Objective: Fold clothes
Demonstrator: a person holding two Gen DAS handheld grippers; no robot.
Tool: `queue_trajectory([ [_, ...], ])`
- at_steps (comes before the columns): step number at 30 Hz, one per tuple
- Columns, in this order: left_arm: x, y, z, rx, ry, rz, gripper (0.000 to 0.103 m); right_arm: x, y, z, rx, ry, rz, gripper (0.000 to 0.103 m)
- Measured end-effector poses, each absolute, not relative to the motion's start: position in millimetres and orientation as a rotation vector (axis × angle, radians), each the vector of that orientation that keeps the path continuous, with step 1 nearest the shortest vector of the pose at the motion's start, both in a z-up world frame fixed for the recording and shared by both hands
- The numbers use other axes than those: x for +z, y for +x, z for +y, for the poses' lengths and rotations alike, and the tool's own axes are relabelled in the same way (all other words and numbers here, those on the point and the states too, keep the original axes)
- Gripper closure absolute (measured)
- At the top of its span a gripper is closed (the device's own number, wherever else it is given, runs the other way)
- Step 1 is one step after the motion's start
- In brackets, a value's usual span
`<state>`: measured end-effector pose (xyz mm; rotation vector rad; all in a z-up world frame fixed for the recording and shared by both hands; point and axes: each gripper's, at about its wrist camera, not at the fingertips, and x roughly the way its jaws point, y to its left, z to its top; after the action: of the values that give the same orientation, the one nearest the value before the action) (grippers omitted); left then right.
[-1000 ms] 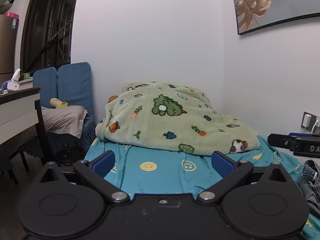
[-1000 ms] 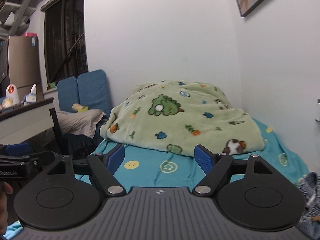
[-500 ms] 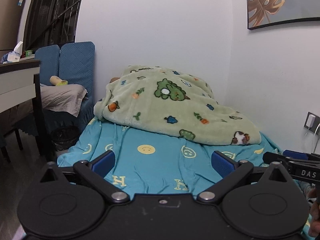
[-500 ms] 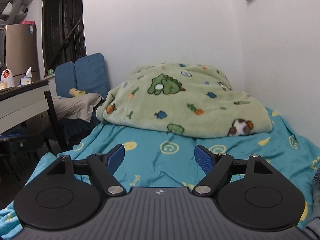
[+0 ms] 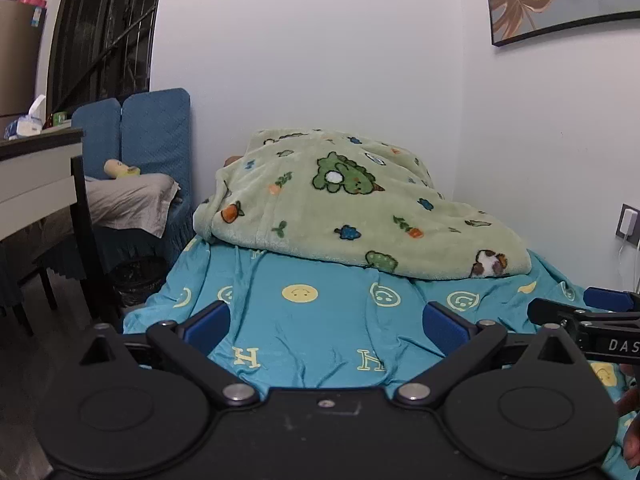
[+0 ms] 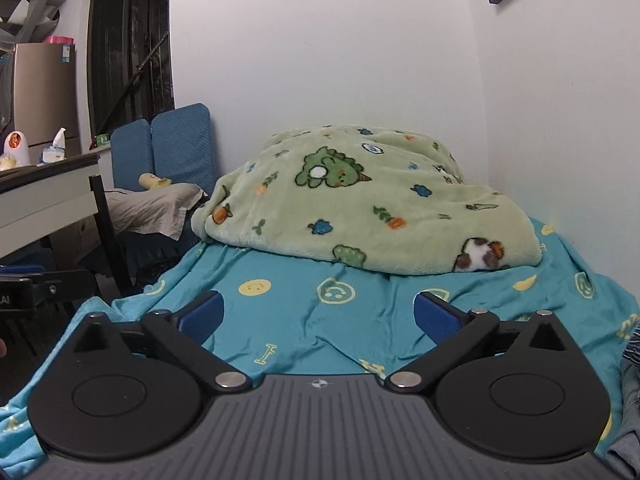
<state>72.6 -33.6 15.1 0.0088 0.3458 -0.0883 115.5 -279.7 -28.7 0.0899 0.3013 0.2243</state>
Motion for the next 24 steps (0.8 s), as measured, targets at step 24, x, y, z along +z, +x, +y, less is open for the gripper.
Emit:
queue_trajectory([
  [24,-5,82,-40,-0.031,-0.010,0.359,0.000,-31,100,-281,0.228,0.086,0.271,0.000],
])
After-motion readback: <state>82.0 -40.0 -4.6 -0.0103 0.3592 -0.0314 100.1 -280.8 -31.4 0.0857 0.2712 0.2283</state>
